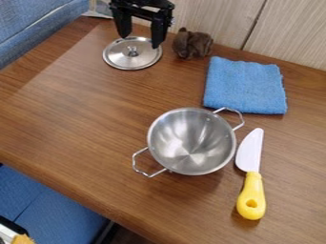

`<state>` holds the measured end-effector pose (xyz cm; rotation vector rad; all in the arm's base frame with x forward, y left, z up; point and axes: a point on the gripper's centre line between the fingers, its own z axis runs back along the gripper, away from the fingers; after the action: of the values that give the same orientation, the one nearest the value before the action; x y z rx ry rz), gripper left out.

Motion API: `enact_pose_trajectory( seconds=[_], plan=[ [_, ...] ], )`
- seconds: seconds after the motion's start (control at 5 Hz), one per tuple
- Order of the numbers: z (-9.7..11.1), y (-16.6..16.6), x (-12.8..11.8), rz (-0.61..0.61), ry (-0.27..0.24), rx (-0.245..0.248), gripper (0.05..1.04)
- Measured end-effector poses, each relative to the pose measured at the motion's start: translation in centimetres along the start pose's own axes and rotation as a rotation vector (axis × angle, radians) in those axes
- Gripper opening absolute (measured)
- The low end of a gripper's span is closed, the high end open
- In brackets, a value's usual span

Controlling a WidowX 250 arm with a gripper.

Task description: Put the silver lid on the silver bowl

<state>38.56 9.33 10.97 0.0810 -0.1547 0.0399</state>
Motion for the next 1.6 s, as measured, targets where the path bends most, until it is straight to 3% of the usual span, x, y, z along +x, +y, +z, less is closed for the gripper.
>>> enact_pose_trajectory(
  seconds=[0.4, 0.6, 1.0, 1.2, 1.6],
  plan=[
    [-2.9, 1.9, 0.5, 0.050, 0.058, -0.013, 1.001],
    [-4.1, 1.9, 0.8, 0.044, 0.088, -0.018, 0.951],
    [-4.5, 1.9, 1.0, 0.036, 0.079, -0.014, 0.408],
    [-4.6, 1.9, 0.8, 0.036, 0.081, -0.014, 0.289],
    [-4.4, 2.3, 0.5, 0.073, 0.089, -0.016, 0.289]
  ],
)
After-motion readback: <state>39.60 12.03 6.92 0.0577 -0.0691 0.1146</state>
